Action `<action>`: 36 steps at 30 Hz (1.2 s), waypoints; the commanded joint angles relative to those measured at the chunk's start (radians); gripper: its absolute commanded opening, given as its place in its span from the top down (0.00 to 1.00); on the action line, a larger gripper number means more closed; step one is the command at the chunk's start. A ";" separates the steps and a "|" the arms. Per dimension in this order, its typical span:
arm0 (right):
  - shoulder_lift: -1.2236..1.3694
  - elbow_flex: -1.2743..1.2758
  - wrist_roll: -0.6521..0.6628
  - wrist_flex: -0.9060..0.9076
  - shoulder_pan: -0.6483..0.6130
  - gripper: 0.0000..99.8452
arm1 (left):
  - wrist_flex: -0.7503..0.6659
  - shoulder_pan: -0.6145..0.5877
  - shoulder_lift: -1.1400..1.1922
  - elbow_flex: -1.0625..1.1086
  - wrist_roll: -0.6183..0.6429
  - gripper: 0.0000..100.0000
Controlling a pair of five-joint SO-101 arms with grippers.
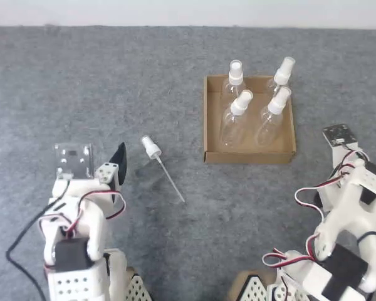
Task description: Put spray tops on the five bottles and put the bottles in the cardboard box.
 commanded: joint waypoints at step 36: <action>0.012 0.032 -0.058 -0.048 0.001 0.98 | 0.092 0.218 1.844 -1.084 0.358 0.82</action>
